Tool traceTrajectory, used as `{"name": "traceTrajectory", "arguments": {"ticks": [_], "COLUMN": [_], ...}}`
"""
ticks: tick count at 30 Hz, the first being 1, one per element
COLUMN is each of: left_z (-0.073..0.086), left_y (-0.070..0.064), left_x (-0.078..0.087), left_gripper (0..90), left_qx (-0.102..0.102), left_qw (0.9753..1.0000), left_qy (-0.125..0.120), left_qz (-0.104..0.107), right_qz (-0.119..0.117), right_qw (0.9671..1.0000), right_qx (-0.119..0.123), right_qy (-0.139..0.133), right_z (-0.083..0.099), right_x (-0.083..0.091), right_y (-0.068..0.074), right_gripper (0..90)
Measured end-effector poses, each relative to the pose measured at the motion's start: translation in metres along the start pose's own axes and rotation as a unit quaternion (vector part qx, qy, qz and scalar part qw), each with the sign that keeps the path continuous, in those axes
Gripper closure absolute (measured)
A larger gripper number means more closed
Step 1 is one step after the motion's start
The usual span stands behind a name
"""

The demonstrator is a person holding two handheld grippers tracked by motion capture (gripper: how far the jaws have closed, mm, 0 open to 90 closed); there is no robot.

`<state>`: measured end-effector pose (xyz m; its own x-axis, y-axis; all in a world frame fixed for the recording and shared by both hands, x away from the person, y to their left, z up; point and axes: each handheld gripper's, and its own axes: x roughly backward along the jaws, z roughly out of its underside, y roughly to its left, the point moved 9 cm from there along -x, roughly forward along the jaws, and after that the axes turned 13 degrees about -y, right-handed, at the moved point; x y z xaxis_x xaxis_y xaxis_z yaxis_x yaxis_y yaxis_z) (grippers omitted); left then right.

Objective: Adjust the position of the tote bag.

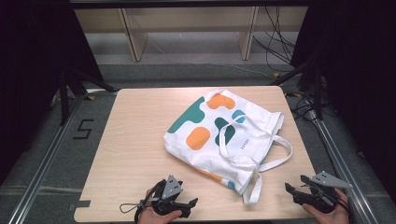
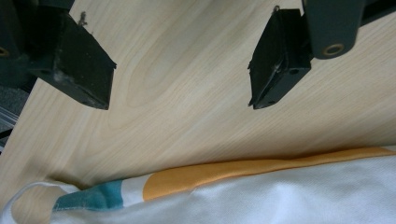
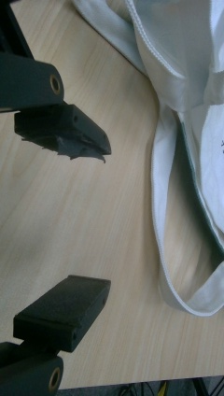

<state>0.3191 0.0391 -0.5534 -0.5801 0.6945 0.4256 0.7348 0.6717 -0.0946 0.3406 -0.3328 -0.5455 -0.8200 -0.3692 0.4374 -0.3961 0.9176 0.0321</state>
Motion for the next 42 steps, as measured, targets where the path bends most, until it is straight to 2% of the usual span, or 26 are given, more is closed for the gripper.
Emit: {"name": "traceTrajectory", "arguments": {"ticks": [1, 3, 4, 6, 10, 11, 12, 15, 17, 18, 19, 20, 24, 26, 27, 28, 30, 31, 32, 33, 34, 36, 37, 38, 40, 42], "left_z": [0.000, 0.000, 0.000, -0.001, -0.005, -0.006, -0.008, -0.012, -0.016, -0.017, -0.018, -0.020, -0.030, -0.034, -0.037, -0.039, -0.043, -0.046, -0.052, -0.052, -0.053, -0.056, -0.057, -0.059, -0.061, -0.061], "left_y": [0.001, 0.000, 0.001, 0.000, -0.002, -0.004, -0.006, -0.007, -0.012, -0.014, -0.014, -0.016, -0.023, -0.026, -0.028, -0.031, -0.036, -0.036, -0.039, -0.039, -0.040, -0.046, -0.048, -0.050, -0.057, -0.062], "left_x": [0.000, -0.002, -0.005, -0.007, -0.016, -0.016, -0.020, -0.027, -0.033, -0.034, -0.037, -0.041, -0.054, -0.057, -0.058, -0.059, -0.061, -0.062, -0.065, -0.065, -0.067, -0.071, -0.073, -0.076, -0.080, -0.084], "left_gripper": [21.5, 21.4, 21.4, 21.4, 21.4, 21.4, 21.4, 21.1, 20.9, 20.9, 20.9, 21.0, 20.9, 20.9, 20.8, 20.4, 20.4, 20.4, 20.5, 20.4, 20.4, 20.5, 20.6, 20.6, 20.6, 21.6], "left_qx": [-0.009, -0.006, -0.011, -0.013, -0.016, -0.019, -0.016, -0.033, -0.021, -0.023, -0.034, -0.049, -0.041, -0.049, -0.052, -0.051, -0.049, -0.058, -0.054, -0.054, -0.060, -0.051, -0.061, -0.064, -0.061, -0.062], "left_qw": [1.0000, 1.0000, 0.9999, 0.9999, 0.9999, 0.9997, 0.9998, 0.9994, 0.9994, 0.9993, 0.9991, 0.9984, 0.9986, 0.9981, 0.9978, 0.9976, 0.9973, 0.9970, 0.9966, 0.9966, 0.9962, 0.9965, 0.9960, 0.9956, 0.9957, 0.9956], "left_qy": [0.004, 0.005, 0.000, 0.005, -0.001, 0.002, -0.010, -0.010, -0.011, -0.007, -0.005, -0.005, -0.021, -0.029, -0.033, -0.032, -0.040, -0.041, -0.057, -0.057, -0.059, -0.059, -0.055, -0.061, -0.057, -0.048], "left_qz": [0.000, 0.003, -0.006, 0.001, 0.005, 0.011, 0.008, 0.012, 0.026, 0.028, 0.026, 0.026, 0.025, 0.024, 0.026, 0.033, 0.037, 0.031, 0.024, 0.024, 0.024, 0.030, 0.035, 0.034, 0.040, 0.053], "right_qz": [0.000, -0.001, 0.003, 0.007, -0.002, -0.009, -0.009, -0.009, -0.006, -0.003, -0.005, -0.001, -0.001, -0.001, -0.002, -0.003, -0.002, -0.002, 0.000, 0.000, -0.001, -0.002, -0.003, -0.011, -0.013, -0.003], "right_qw": [1.0000, 1.0000, 1.0000, 0.9997, 0.9998, 0.9999, 0.9999, 0.9999, 0.9999, 0.9998, 1.0000, 0.9997, 0.9998, 0.9996, 0.9997, 1.0000, 1.0000, 1.0000, 0.9999, 0.9999, 0.9999, 0.9999, 0.9997, 0.9999, 0.9998, 0.9996], "right_qx": [0.000, 0.002, 0.004, -0.020, -0.020, -0.006, -0.006, -0.006, -0.003, -0.015, -0.003, -0.023, -0.018, -0.024, -0.021, 0.004, 0.005, 0.005, 0.010, 0.010, 0.005, -0.007, -0.016, 0.000, -0.002, -0.022], "right_qy": [0.000, -0.001, 0.000, 0.010, 0.008, 0.005, 0.006, 0.006, 0.009, 0.008, 0.005, 0.010, 0.010, 0.016, 0.015, 0.008, 0.006, 0.006, 0.006, 0.006, 0.010, 0.012, 0.016, 0.012, 0.013, 0.019], "right_z": [0.000, 0.000, 0.000, 0.002, 0.002, 0.001, 0.001, 0.001, 0.002, 0.002, 0.001, 0.002, 0.002, 0.003, 0.003, 0.001, 0.001, 0.001, 0.002, 0.002, 0.002, 0.003, 0.003, 0.003, 0.003, 0.004], "right_x": [0.000, 0.000, -0.001, 0.000, 0.001, 0.000, 0.000, -0.001, 0.000, 0.000, -0.001, 0.001, 0.000, 0.001, 0.001, -0.001, -0.001, -0.001, -0.002, -0.002, -0.002, -0.002, -0.001, -0.003, -0.003, -0.001], "right_y": [0.000, 0.000, -0.001, 0.003, 0.005, 0.002, 0.002, 0.002, 0.002, 0.004, 0.002, 0.005, 0.004, 0.006, 0.006, 0.002, 0.002, 0.002, 0.001, 0.001, 0.002, 0.005, 0.006, 0.004, 0.005, 0.007], "right_gripper": [30.6, 30.5, 30.5, 30.5, 30.5, 30.5, 30.5, 30.5, 30.5, 30.5, 30.4, 30.4, 30.4, 30.4, 30.4, 30.4, 30.4, 30.4, 30.3, 30.3, 30.3, 30.3, 30.3, 30.2, 30.2, 30.2]}}
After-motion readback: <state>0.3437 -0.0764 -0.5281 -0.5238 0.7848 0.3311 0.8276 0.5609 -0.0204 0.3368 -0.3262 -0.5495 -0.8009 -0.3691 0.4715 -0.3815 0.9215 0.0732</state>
